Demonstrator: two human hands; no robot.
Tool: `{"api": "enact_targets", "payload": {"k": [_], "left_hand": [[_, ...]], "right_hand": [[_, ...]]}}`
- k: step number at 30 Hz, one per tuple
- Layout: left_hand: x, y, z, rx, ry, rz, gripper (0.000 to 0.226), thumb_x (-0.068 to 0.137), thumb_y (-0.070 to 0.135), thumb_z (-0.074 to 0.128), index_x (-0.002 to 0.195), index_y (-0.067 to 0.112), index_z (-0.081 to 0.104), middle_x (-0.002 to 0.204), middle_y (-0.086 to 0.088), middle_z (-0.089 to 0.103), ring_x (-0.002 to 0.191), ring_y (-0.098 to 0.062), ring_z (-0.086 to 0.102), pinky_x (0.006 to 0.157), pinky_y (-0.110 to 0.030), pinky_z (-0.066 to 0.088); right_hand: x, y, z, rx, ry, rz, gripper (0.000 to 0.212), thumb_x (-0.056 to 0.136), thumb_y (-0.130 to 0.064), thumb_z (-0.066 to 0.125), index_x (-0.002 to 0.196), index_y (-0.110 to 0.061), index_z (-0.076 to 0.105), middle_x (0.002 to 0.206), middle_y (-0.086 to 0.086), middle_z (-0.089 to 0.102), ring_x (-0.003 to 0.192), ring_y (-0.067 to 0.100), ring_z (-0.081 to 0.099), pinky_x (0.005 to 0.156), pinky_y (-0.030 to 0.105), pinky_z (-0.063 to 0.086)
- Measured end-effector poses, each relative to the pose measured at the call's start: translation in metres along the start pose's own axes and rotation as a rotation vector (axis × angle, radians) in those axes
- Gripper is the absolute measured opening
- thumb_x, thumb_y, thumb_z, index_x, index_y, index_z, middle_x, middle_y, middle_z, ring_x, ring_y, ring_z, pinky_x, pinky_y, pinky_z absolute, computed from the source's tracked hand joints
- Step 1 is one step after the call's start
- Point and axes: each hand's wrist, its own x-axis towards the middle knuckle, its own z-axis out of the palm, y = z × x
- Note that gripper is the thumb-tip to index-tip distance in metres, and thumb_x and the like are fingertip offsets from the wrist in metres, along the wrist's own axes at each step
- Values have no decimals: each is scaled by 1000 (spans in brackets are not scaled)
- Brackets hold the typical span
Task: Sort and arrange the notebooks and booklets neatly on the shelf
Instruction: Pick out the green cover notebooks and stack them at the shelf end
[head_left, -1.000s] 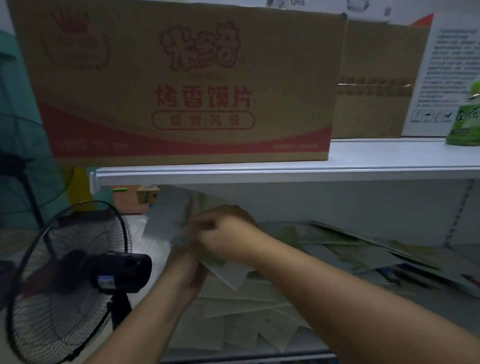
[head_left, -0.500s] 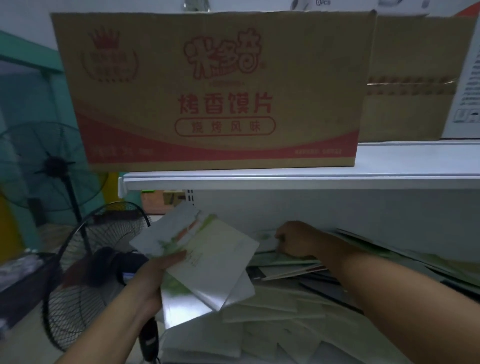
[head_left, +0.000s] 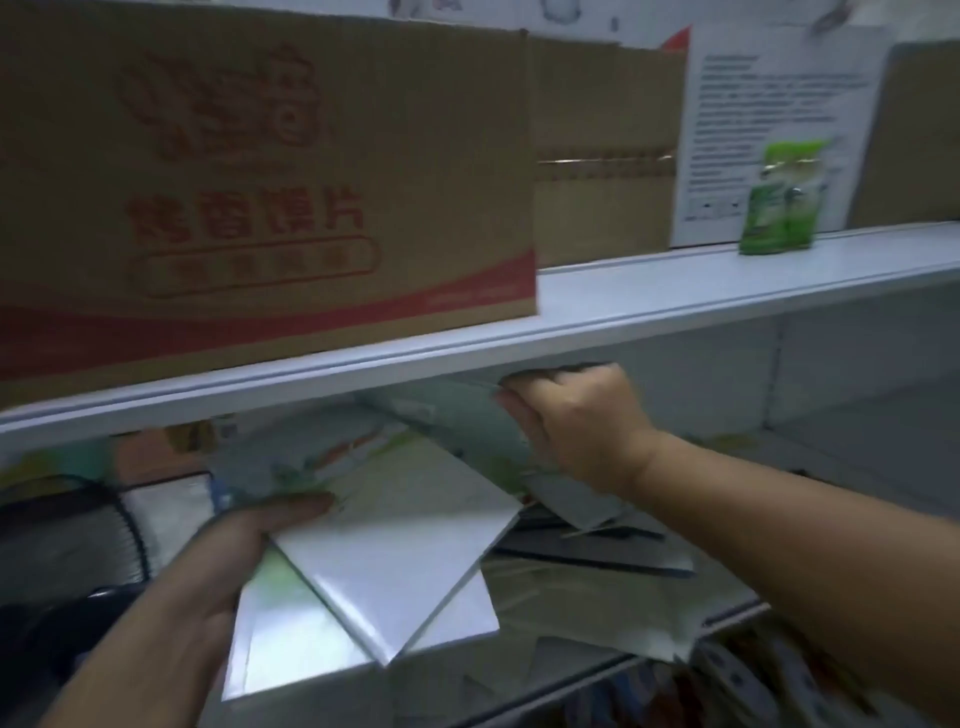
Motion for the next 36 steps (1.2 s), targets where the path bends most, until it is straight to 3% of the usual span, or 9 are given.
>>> {"api": "enact_targets", "payload": {"k": [6, 12, 15, 17, 19, 22, 28, 32, 36], "left_hand": [[-25, -7, 165, 14, -241, 80, 35, 69, 28, 66, 93, 2, 69, 91, -22, 72, 75, -34, 71, 71, -49, 58], [-15, -55, 320, -12, -416, -63, 36, 87, 31, 52, 101, 3, 68, 79, -19, 69, 59, -31, 66, 64, -37, 56], [-11, -87, 389, 32, -473, -138, 39, 86, 21, 52, 117, -1, 62, 98, -23, 69, 80, -38, 67, 85, -47, 50], [-16, -111, 437, 82, -538, -177, 39, 86, 18, 53, 120, 2, 61, 109, -24, 68, 97, -42, 65, 93, -51, 47], [-25, -135, 484, 88, -616, -220, 36, 84, 18, 55, 116, 3, 63, 105, -23, 70, 89, -39, 68, 89, -50, 48], [-33, -172, 551, 109, -697, -228, 43, 77, 33, 64, 109, 4, 67, 102, -22, 71, 84, -37, 70, 84, -47, 51], [-47, -223, 666, 125, -683, -269, 64, 89, 65, 34, 85, 9, 64, 50, -11, 67, 37, -23, 62, 29, -22, 44], [-24, -248, 726, 12, -651, -313, 65, 98, 55, 25, 74, 9, 63, 45, -8, 64, 47, -30, 61, 46, -29, 46], [14, -268, 781, -45, -768, -464, 61, 96, 45, 37, 69, 6, 74, 67, -18, 71, 52, -35, 67, 64, -38, 44]], "right_hand": [[-45, 24, -75, 6, -78, 43, 38, 96, -30, 45, 69, -15, 68, 66, -1, 67, 51, 23, 62, 42, 29, 46], [-116, 66, -160, 140, -564, 328, 45, 87, -48, 35, 87, -18, 68, 94, -1, 68, 83, 22, 66, 63, 33, 50], [-154, 134, -217, 256, -582, 710, 48, 85, -49, 54, 121, -18, 62, 134, 2, 56, 130, 16, 45, 106, 29, 37], [-187, 189, -257, 197, -653, 996, 73, 84, -45, 64, 144, -13, 35, 150, 0, 35, 140, 16, 30, 110, 23, 23], [-227, 228, -294, 429, -734, 1318, 79, 81, -46, 68, 145, -17, 32, 145, -4, 41, 131, 18, 44, 107, 29, 35], [-291, 258, -337, 678, -559, 1535, 24, 86, -29, 66, 109, -23, 62, 112, 3, 69, 95, 19, 68, 88, 35, 55], [-366, 300, -391, 708, -165, 1818, 21, 86, -18, 67, 106, -18, 63, 101, 6, 73, 88, 25, 70, 77, 37, 57], [-402, 334, -398, 740, -81, 1852, 13, 92, -11, 58, 101, -18, 63, 91, 0, 73, 68, 12, 70, 54, 21, 52], [-432, 383, -391, 676, -44, 1896, 17, 90, -13, 60, 107, -15, 64, 98, 4, 73, 82, 20, 71, 66, 29, 56]]}}
